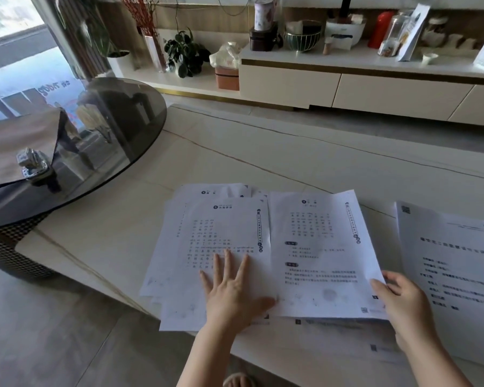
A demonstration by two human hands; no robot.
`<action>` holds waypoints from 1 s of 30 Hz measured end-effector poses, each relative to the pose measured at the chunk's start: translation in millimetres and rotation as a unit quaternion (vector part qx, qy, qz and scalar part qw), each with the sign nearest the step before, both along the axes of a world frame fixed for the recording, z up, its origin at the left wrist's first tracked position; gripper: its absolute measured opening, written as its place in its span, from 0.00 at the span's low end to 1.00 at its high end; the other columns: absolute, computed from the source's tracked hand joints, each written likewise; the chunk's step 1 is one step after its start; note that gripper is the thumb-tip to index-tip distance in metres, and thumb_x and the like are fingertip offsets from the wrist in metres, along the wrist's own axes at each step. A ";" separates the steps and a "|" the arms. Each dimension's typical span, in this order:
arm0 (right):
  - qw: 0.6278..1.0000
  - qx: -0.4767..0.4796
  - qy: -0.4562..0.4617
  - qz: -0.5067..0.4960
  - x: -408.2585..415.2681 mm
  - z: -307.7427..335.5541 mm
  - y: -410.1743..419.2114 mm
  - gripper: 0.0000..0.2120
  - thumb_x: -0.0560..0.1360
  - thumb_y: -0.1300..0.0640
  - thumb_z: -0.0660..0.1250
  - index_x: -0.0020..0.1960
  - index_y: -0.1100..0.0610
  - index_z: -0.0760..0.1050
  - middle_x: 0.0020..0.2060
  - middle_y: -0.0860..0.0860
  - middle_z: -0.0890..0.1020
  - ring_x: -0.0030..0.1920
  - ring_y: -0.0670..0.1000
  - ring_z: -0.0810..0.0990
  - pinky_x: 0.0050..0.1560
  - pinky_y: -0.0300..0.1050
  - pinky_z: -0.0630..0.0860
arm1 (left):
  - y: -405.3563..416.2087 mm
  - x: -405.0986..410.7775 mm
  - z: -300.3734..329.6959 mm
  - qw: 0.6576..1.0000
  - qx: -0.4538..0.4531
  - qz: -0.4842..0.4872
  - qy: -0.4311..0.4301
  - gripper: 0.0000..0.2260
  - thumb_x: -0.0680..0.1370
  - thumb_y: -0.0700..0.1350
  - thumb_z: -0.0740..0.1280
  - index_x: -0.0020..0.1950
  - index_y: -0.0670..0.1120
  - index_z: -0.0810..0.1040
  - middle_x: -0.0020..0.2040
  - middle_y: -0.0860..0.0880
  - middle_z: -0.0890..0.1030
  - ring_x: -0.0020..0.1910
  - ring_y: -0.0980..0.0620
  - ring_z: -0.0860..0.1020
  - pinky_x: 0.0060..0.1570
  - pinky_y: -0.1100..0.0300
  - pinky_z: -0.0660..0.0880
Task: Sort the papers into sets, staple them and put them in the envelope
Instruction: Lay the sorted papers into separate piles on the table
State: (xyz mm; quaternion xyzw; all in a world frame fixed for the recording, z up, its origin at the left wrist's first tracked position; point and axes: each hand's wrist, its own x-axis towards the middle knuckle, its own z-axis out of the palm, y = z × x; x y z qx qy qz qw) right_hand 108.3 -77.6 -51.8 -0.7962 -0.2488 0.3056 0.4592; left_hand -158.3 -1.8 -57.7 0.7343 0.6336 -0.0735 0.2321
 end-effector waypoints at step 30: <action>0.982 0.045 0.095 0.155 -140.8 8.5 83.5 0.09 0.81 0.62 0.58 0.50 0.56 0.77 0.44 0.52 0.83 0.45 0.54 0.81 0.43 0.45 0.76 | 24.1 -45.0 51.8 0.870 0.053 0.285 -0.398 0.07 0.75 0.51 0.70 0.49 0.52 0.76 0.42 0.51 0.81 0.41 0.50 0.79 0.38 0.53 0.77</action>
